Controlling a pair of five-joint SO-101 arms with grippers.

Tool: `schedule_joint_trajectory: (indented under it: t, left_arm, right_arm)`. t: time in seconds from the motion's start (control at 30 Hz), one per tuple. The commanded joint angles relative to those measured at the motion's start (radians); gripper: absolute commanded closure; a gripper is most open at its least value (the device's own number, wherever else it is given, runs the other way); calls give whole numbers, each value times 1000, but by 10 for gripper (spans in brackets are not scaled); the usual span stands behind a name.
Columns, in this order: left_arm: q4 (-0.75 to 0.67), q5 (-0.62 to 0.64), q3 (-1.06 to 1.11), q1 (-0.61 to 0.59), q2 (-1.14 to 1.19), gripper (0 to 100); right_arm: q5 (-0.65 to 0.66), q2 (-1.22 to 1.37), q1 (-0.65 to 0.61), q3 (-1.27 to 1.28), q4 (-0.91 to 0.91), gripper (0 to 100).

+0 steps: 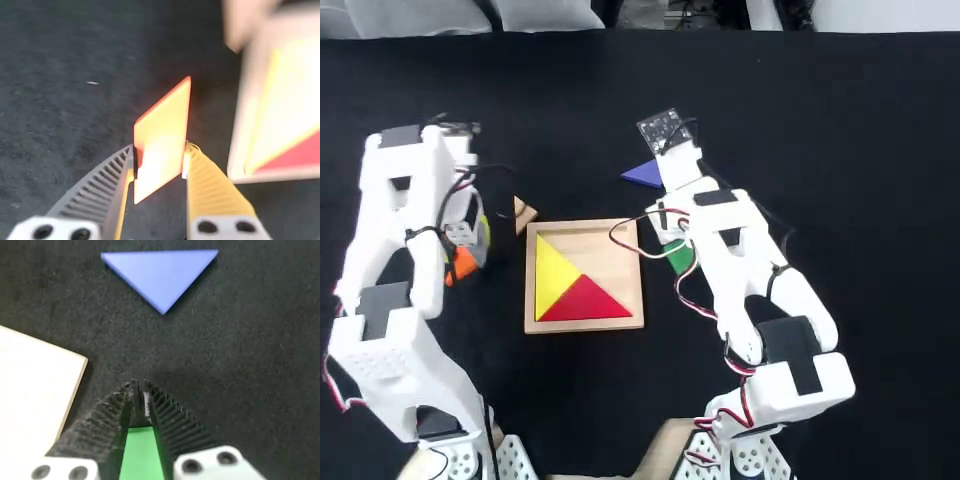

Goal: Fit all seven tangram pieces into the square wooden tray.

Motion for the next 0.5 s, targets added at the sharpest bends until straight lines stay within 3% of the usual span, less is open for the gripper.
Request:
schedule_joint_trajectory:
  t: [0.0,0.2,0.47]
  left_arm:
    - [-74,55,22,-27,29,953]
    - [-138,86,59,-44,57,787]
    - [-149,107,25,-101,8,773]
  right_arm:
    - [0,-54,6,-5,-17,987]
    - [0,-54,6,-5,-17,987]
    - [0,-54,6,-7,-17,987]
